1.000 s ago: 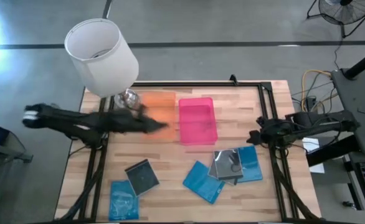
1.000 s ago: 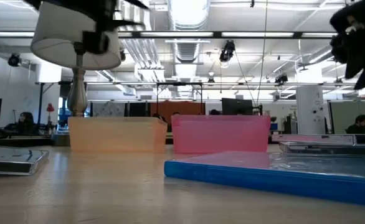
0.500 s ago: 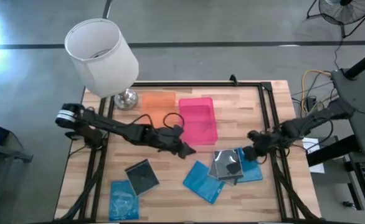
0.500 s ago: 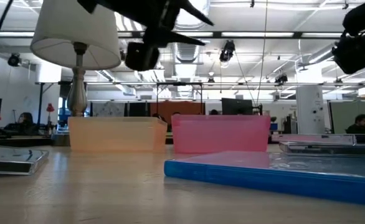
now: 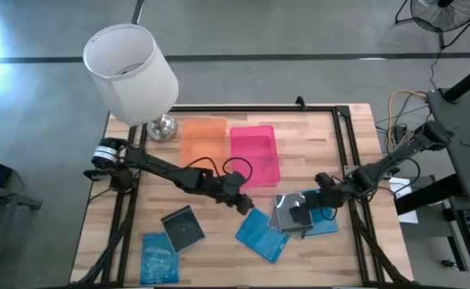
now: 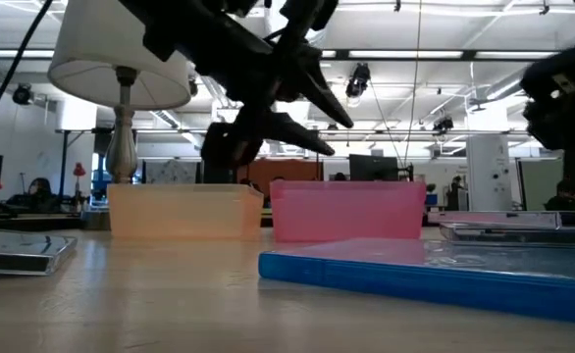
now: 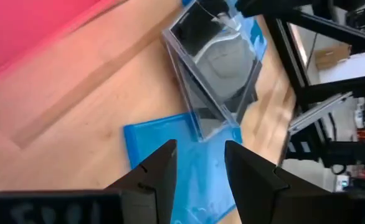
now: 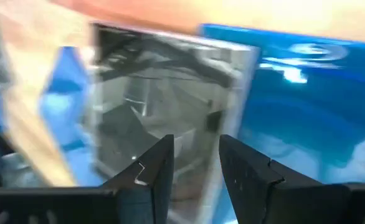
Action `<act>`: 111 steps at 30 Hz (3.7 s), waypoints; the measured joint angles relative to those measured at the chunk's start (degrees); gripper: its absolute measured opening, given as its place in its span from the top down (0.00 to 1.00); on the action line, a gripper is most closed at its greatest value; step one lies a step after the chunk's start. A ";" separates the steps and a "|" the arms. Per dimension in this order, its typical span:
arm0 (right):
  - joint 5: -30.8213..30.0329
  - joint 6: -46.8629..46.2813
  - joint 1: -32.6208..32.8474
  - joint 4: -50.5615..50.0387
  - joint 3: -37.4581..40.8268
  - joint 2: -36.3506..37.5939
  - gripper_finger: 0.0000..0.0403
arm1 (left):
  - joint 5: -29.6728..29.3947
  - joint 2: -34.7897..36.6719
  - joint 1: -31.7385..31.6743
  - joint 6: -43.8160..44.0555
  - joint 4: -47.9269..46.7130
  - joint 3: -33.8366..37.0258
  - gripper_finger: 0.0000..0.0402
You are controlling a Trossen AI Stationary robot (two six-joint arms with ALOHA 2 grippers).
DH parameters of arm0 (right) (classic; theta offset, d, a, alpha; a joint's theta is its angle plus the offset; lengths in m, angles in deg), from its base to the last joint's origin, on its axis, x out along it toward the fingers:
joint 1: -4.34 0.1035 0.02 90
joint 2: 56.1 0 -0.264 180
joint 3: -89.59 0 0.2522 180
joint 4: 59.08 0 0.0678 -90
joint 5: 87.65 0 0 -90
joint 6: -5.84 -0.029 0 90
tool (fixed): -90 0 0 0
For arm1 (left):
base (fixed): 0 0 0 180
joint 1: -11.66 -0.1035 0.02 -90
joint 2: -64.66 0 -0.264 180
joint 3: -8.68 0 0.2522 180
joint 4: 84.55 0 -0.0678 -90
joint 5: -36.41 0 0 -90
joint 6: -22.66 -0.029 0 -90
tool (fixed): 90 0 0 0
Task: Pick & place jewel cases by type
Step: Put the right black CD case into the pink bin
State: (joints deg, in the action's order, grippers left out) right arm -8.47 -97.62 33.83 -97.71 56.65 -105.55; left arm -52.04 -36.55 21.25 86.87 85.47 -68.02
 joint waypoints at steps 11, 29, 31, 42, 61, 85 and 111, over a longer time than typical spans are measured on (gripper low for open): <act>1.52 8.54 -0.24 1.95 0.87 -1.25 0.70 | -1.09 1.07 0.33 0.53 0.19 0.22 0.71; 2.13 12.27 -0.26 26.76 7.27 -6.27 0.73 | -1.63 -0.16 0.66 0.26 -0.55 0.37 0.71; 2.31 14.05 -0.26 25.54 6.01 -6.49 0.74 | -1.63 -1.16 0.63 0.83 -0.34 0.35 0.71; 4.81 14.87 -0.31 2.91 -0.40 -6.15 0.73 | 0.54 -3.48 0.63 1.44 -0.41 -2.50 0.71; 2.24 10.85 -0.52 15.96 5.93 -7.67 0.62 | 12.02 -23.97 2.07 -9.91 -15.79 -28.79 0.71; 15.83 30.50 -2.01 18.15 1.41 -7.04 0.65 | 8.33 -25.19 1.86 -10.54 -15.98 -29.77 0.71; -16.63 24.55 -3.74 -14.10 -18.93 10.98 0.94 | -17.62 -8.48 8.25 -5.51 -44.29 -25.44 0.71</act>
State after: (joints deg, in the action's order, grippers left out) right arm -25.10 -73.07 30.09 -111.81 37.72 -94.56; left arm -69.66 -45.03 29.50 81.36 41.18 -93.45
